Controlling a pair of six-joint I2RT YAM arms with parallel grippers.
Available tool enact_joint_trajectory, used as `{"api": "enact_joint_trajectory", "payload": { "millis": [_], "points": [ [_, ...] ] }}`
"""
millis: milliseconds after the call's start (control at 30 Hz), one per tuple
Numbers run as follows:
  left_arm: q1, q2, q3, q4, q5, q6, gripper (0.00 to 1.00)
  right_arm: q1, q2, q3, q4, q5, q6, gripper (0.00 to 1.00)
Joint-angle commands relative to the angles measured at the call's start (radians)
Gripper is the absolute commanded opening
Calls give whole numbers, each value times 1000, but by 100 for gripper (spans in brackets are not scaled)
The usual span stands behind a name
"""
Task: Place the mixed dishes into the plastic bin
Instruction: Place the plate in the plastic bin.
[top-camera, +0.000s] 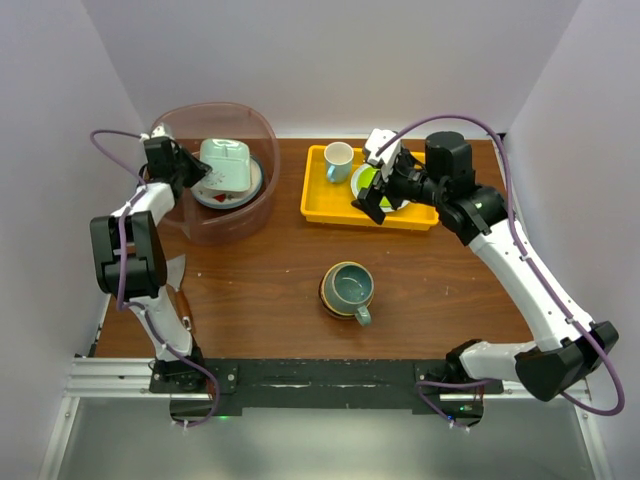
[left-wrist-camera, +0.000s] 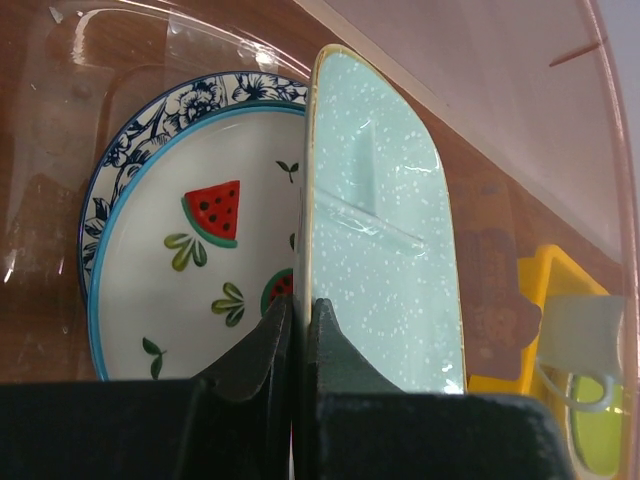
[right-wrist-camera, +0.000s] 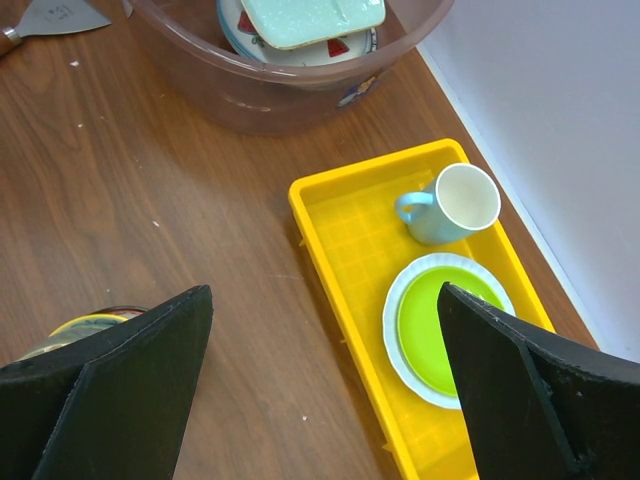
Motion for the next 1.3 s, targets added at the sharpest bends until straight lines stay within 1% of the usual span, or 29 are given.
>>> {"api": "enact_joint_trajectory", "payload": {
  "millis": [0,333,367,533,700,733,800,833,900,933,1000,1033,1100,1167,1200,1267],
  "points": [
    [-6,-7,44,208,9,-4,0,-7,-8,-3,40,-38,19,98],
    [-6,13,4,222,6,9,1,-16,3,-3,45,-52,25,98],
    [-6,16,-2,222,7,10,3,-18,6,-3,45,-52,25,98],
    [-4,13,-19,216,3,18,11,-19,4,-3,45,-54,25,98],
    [-4,-1,-24,192,-7,33,22,-22,3,-5,45,-57,25,98],
    [-6,-2,-22,187,-11,35,27,-22,3,-5,45,-57,25,98],
    [-3,-8,-21,170,-17,39,31,-22,0,-5,45,-58,25,98],
    [-4,-16,-21,165,-25,41,37,-22,-2,-6,45,-60,25,98],
    [-3,-24,-18,147,-33,50,42,-24,-3,-6,46,-58,26,98],
    [-3,-33,-13,138,-42,55,47,-24,-3,-6,45,-60,25,98],
    [-1,-51,2,107,-51,64,51,-24,-6,-8,45,-60,25,98],
    [0,-59,9,95,-53,73,56,-24,-6,-8,45,-61,25,98],
    [6,-82,19,73,-44,85,61,-25,-10,-9,46,-65,28,98],
    [9,-103,18,67,-42,99,69,-25,-11,-11,45,-68,31,98],
    [13,-125,18,64,-42,105,70,-25,-13,-11,45,-71,33,98],
    [14,-146,16,57,-48,119,79,-28,-16,-12,43,-72,36,98]
  ]
}}
